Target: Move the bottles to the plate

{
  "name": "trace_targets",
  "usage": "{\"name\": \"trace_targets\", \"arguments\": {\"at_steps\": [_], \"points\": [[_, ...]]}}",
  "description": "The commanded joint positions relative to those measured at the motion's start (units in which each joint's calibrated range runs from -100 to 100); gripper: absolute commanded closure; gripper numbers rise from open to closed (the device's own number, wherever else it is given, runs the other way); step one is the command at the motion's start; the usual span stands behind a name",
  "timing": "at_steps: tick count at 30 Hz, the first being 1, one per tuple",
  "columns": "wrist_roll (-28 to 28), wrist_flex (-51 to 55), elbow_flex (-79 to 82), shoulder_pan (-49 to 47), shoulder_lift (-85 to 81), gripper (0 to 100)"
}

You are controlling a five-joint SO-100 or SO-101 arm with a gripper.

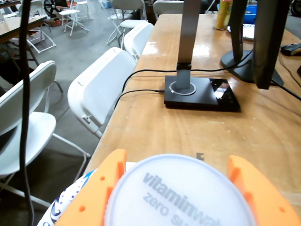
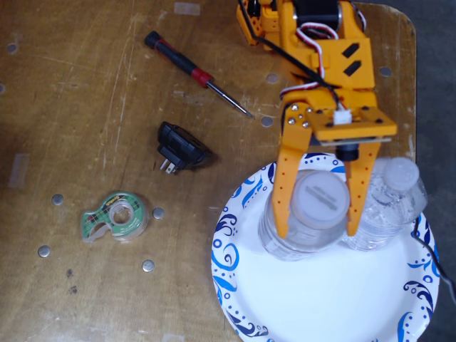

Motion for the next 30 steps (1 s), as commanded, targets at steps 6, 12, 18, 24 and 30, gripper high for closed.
{"name": "trace_targets", "arguments": {"at_steps": [6, 12, 18, 24, 30], "points": [[0.0, -0.1, 3.6, -1.6, -3.4, 87], [0.0, -7.2, 8.9, -1.1, -3.1, 87], [0.0, -17.6, 15.4, -0.9, -3.1, 87], [0.0, -20.7, 19.5, -0.7, -3.1, 87], [0.1, -24.4, 23.0, -0.5, -3.2, 87]]}}
